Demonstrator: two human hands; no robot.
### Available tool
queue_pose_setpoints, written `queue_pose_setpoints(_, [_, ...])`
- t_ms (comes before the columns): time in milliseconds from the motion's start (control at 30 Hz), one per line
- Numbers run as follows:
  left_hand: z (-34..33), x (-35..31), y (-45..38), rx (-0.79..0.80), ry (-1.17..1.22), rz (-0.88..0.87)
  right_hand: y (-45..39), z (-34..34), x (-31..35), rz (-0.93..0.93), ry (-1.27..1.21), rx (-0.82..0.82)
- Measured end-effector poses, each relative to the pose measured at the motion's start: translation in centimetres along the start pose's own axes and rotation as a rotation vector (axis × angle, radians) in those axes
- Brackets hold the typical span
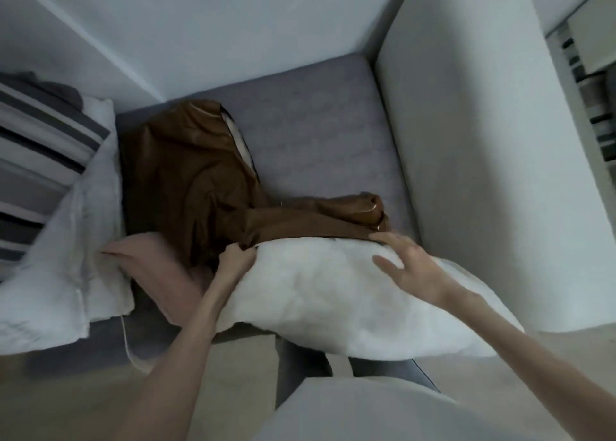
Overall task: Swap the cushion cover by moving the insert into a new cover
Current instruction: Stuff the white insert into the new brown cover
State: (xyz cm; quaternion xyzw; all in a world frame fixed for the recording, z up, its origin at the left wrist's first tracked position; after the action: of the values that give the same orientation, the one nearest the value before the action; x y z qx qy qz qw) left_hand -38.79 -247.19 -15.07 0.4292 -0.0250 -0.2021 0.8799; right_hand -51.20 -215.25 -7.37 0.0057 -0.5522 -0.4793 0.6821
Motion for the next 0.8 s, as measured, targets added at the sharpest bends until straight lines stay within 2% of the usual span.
queue_pose_setpoints(100, [0.0,-3.7,2.2,-0.046,0.120,-0.064,4.4,-5.0,5.2,0.262,0.072,0.225])
queue_pose_setpoints(167, [0.0,-5.9,3.4,-0.089,0.222,-0.099,4.4,-7.6,5.7,0.369,0.312,0.201])
queue_pose_setpoints(200, [0.2,-6.6,3.7,-0.134,0.237,-0.114,3.7,-8.3,5.9,0.416,0.422,0.122])
queue_pose_setpoints(267, [1.0,-7.7,4.5,-0.231,0.174,-0.189,1.0,-8.4,5.7,0.370,0.495,0.019])
queue_pose_setpoints(367, [2.2,-8.5,5.4,-0.300,-0.047,-0.397,-2.5,-8.2,5.2,0.270,0.409,-0.004])
queue_pose_setpoints(433, [2.8,-7.9,5.7,-0.333,-0.266,-0.428,-3.2,-8.9,5.0,0.298,0.411,-0.016])
queue_pose_setpoints(533, [2.8,-6.8,6.9,-0.373,-0.450,-0.488,-4.2,-10.8,4.3,0.279,0.466,-0.008])
queue_pose_setpoints(600, [1.6,-5.9,8.2,-0.365,-0.497,-0.539,-5.6,-12.2,3.8,0.176,0.509,0.005])
queue_pose_setpoints(700, [0.0,-4.0,9.8,-0.384,-0.523,-0.563,-7.4,-13.4,3.7,-0.013,0.407,0.007])
queue_pose_setpoints(800, [1.6,-2.2,9.9,-0.490,-0.463,-0.567,-7.6,-13.4,5.3,0.050,0.381,-0.070])
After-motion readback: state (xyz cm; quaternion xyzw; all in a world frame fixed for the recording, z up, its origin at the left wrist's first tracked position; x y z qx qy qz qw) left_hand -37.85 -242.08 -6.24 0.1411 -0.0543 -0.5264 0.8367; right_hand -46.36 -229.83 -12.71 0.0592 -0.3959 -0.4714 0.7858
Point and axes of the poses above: each hand's wrist, its own y-axis away from the middle knuckle, its own z-axis out of the back of the hand, x = y × z, the point moved 5 cm from there along -y, towards the middle knuckle, and after that the axes turned 13 degrees about -y, right-handed, at the moved point
